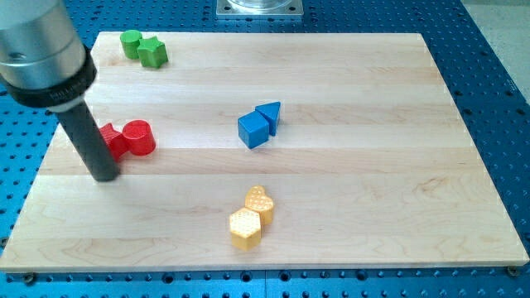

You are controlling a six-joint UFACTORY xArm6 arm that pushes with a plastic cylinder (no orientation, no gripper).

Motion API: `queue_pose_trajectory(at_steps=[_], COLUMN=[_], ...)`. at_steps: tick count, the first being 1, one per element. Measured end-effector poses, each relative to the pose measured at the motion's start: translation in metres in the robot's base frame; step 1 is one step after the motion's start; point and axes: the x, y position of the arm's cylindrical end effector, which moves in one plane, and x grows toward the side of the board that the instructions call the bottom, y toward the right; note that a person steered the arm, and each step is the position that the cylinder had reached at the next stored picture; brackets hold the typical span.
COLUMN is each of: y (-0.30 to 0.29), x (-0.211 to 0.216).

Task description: Separate the red blocks from each other

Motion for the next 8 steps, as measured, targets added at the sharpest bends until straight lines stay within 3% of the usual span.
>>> queue_pose_trajectory(at_steps=[1,2,3,4,6,7,8], y=[-0.052,-0.024,-0.020,0.074,0.039,0.109,0.104], x=[-0.002,-0.052,-0.057,-0.091,-0.041,-0.075,-0.061])
